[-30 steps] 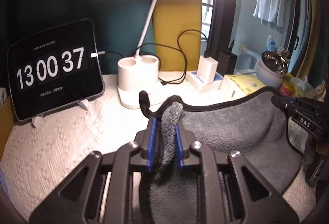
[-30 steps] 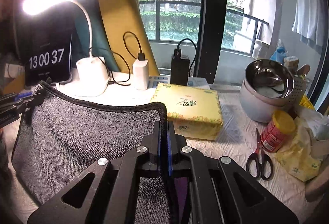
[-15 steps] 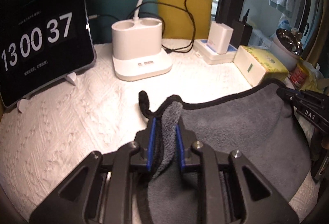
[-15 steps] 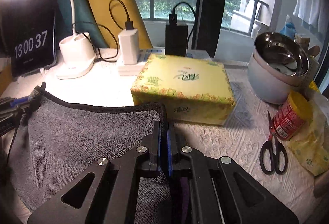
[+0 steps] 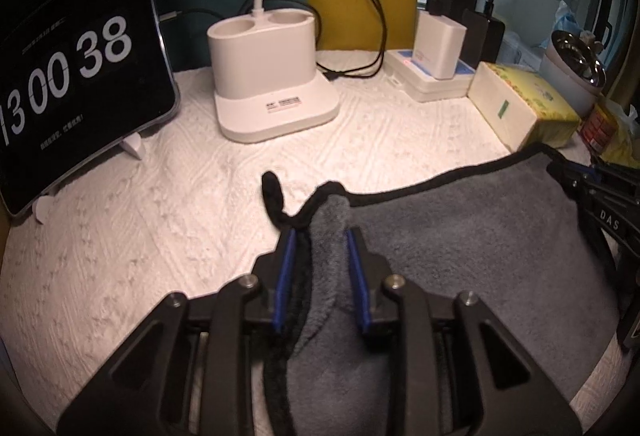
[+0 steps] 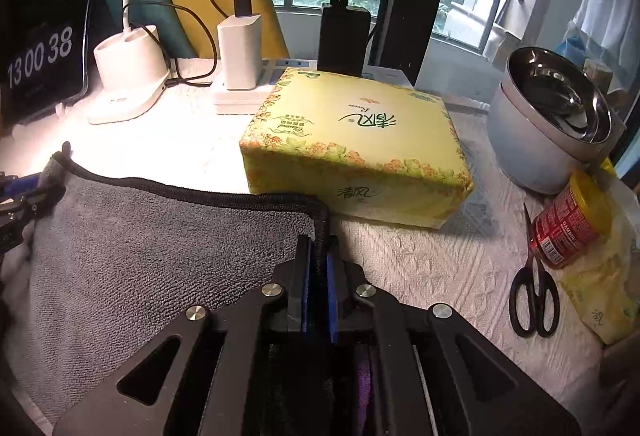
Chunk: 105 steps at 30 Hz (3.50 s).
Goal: Fold towel
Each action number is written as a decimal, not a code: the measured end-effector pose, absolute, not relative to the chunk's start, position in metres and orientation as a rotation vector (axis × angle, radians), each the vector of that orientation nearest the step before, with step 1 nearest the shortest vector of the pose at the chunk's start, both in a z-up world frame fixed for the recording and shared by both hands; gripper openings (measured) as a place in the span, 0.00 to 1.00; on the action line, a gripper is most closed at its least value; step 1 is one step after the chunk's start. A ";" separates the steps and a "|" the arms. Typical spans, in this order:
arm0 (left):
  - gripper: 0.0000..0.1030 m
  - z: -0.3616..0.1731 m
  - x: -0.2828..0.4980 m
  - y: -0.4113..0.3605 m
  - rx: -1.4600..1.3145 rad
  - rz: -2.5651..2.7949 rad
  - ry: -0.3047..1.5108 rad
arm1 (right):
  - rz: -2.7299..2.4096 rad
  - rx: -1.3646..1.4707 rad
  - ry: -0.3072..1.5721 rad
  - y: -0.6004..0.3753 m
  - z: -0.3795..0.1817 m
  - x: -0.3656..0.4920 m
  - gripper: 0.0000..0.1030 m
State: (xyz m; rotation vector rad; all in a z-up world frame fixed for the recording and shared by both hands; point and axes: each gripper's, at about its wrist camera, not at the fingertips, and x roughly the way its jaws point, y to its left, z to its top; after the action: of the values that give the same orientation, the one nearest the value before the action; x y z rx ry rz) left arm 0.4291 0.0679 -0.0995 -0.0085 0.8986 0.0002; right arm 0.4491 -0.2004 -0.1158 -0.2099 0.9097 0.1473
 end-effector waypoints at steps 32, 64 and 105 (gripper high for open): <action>0.82 0.034 0.216 0.042 -0.119 -0.059 0.516 | 0.127 -0.113 0.639 -0.223 -0.003 0.273 0.62; 0.83 0.041 0.038 -0.002 -0.068 -0.094 0.302 | 0.125 -0.083 0.438 -0.219 0.051 0.068 0.62; 0.83 0.031 -0.038 -0.005 -0.075 -0.093 0.166 | 0.127 -0.041 0.367 -0.218 0.033 -0.017 0.62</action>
State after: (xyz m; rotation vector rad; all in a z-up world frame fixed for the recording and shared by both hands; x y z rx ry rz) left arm -0.0384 -0.0045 0.0305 -0.0746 0.1664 -0.0930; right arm -0.0174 -0.2180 0.0327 -0.0406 0.3674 0.1275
